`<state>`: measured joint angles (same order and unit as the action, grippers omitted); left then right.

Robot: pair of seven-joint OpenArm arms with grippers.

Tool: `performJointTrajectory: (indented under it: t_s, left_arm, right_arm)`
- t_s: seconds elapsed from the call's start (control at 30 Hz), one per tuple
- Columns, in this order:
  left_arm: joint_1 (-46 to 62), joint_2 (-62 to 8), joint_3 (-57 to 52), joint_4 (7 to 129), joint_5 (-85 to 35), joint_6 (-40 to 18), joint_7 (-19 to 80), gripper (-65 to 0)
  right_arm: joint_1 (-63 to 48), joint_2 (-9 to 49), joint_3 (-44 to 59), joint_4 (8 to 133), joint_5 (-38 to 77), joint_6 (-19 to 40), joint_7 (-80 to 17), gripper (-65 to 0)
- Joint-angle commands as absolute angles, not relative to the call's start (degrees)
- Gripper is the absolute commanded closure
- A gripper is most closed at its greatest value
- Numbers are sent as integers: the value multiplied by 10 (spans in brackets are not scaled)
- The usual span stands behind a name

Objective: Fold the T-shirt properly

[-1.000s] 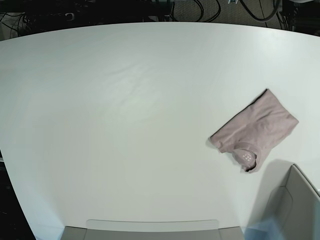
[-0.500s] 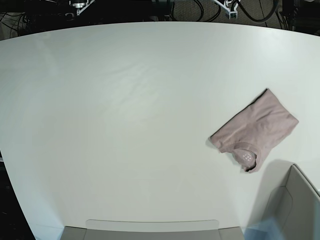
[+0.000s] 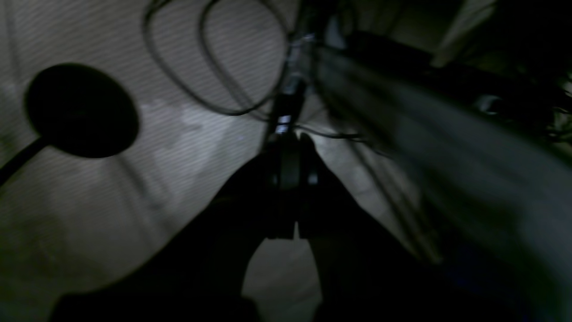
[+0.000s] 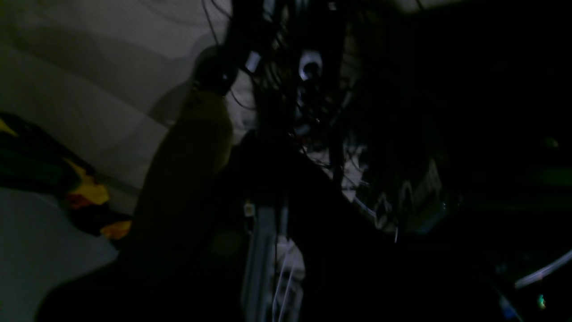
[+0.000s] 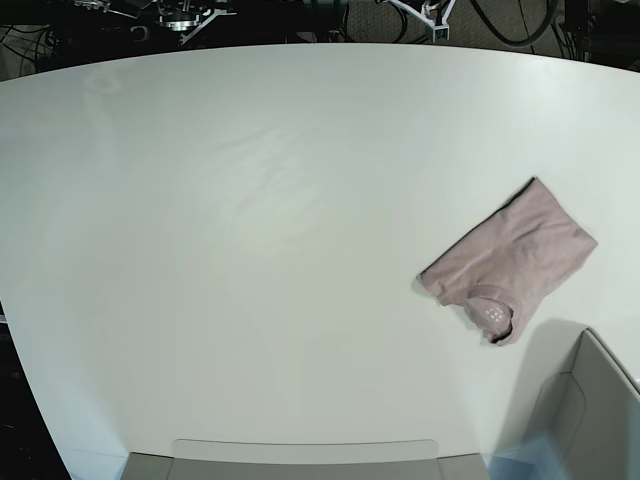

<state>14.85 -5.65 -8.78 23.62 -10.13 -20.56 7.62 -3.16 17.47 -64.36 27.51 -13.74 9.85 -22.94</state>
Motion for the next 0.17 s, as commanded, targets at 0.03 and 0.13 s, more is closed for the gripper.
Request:
performJointTrajectory:
  t_s: [0.03, 0.13]
  left_arm:
    - [149, -49, -88, 239, -102, -209, 77, 0]
    - [131, -47, -88, 239, -102, -209, 75, 0]
  right_arm:
    - [-15, 155, -645, 225, -139, 102, -231, 0]
    - [-10, 118, -645, 161, -139, 102, -231, 0]
